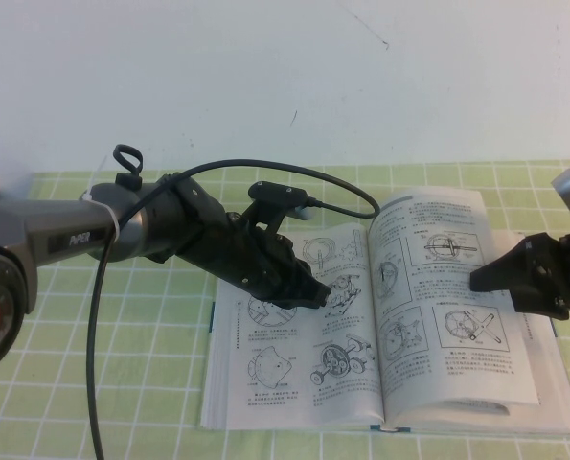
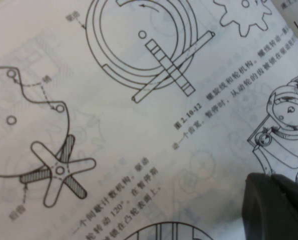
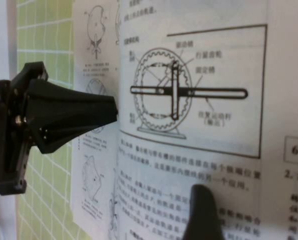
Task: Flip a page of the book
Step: Open the closed book
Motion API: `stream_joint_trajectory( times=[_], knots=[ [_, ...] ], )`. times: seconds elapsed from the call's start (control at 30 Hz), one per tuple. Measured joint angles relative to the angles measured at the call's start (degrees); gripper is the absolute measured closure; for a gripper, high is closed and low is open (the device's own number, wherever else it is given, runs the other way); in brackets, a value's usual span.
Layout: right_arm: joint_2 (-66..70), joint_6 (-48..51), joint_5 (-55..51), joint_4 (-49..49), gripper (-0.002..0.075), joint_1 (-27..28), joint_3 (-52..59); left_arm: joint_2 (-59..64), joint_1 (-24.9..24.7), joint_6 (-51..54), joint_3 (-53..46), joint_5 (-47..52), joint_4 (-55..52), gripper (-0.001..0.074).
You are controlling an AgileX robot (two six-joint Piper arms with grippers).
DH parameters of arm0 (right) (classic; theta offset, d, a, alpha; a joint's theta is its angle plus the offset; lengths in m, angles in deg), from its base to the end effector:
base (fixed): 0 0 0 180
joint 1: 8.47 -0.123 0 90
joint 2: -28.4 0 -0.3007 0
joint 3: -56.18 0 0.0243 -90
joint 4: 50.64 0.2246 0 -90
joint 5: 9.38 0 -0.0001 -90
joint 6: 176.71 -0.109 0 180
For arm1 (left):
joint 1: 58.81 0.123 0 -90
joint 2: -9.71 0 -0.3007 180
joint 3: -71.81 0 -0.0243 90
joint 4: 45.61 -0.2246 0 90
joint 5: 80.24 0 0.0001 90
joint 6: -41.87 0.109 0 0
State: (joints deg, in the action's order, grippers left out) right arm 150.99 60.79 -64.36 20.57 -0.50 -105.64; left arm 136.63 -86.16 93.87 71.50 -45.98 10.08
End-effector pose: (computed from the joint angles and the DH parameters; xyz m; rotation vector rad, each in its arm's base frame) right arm 0.3485 0.0366 0.1512 0.0650 2.5969 1.2127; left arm 0.3541 -0.2403 0.1648 0.8253 2.4721 -0.7902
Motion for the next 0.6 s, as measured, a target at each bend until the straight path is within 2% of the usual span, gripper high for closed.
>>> stream_joint_trajectory(
  times=[0.6],
  knots=[
    [0.0,2.33,-1.85,2.01,0.0275,0.0,-0.11,0.0,0.0,0.66,0.0,0.13,0.0,0.0738]
  ],
)
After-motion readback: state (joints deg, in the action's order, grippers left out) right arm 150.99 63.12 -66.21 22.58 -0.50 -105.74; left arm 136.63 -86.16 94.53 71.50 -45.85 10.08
